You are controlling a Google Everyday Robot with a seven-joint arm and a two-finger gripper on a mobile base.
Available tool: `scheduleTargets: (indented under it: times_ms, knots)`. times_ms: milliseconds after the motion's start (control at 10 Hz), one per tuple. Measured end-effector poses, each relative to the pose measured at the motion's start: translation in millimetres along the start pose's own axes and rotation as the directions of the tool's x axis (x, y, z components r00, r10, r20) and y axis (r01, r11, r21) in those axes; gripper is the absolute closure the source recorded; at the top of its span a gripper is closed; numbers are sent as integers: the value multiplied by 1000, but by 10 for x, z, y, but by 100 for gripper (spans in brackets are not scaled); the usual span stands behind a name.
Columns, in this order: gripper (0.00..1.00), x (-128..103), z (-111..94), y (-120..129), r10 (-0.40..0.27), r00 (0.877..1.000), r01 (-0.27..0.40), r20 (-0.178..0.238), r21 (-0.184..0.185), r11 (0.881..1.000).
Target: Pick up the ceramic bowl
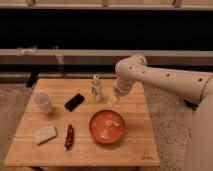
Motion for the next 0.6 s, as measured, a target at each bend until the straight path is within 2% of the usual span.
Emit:
scheduleTargets:
  times_ms: [200, 400, 600]
  knots:
    - [20, 111, 131, 89, 13, 999, -14, -41, -22, 1000]
    - [20, 330, 417, 171, 29, 995, -35, -99, -57, 998]
    - [20, 414, 590, 234, 32, 992, -42, -123, -79, 996]
